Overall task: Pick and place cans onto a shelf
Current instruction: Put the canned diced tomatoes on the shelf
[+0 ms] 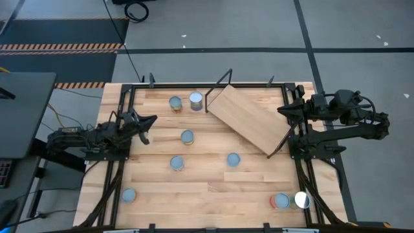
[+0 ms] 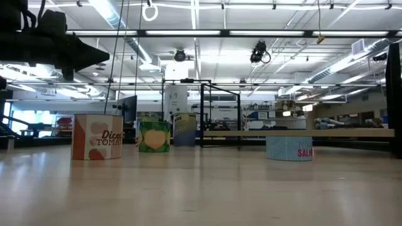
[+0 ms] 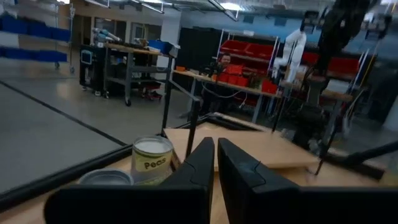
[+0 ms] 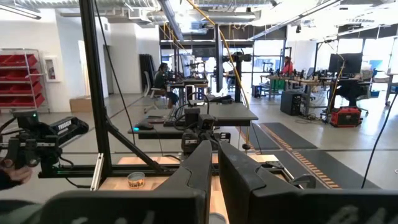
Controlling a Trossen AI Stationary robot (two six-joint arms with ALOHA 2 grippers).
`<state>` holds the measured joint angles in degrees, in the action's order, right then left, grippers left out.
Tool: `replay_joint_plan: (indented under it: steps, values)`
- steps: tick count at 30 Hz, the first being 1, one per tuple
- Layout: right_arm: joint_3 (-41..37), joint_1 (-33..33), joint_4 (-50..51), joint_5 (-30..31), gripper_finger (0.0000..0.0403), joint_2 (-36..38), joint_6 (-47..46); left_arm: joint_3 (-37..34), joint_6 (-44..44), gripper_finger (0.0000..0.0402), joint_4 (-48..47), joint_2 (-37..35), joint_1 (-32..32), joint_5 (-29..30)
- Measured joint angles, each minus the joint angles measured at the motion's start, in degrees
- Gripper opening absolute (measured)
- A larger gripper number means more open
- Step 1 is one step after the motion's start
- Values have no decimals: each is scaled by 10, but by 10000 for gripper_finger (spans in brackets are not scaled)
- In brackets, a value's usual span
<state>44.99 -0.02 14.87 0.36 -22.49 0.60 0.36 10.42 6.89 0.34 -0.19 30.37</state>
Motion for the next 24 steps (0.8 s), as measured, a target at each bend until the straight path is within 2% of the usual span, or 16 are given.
replay_joint_plan:
  steps: [3,5,10,12,13,19,21,24]
  values:
    - [0,0,0,0,35,0,0,0,43,27,11,1,0,-2]
    - [0,0,0,0,35,0,0,0,24,27,26,0,0,-25]
    - [0,0,0,0,35,0,0,0,-70,24,25,10,0,-263]
    - [0,0,0,0,35,0,0,0,-101,18,15,19,-1,-327]
    - [0,0,0,0,35,0,0,0,-100,14,19,24,-1,-342]
    - [0,0,0,0,35,0,0,0,-40,6,40,76,-19,-343]
    - [0,0,0,0,35,0,0,1,-16,6,85,116,-44,-321]
    - [0,0,0,0,35,0,0,18,25,6,89,199,-99,-265]
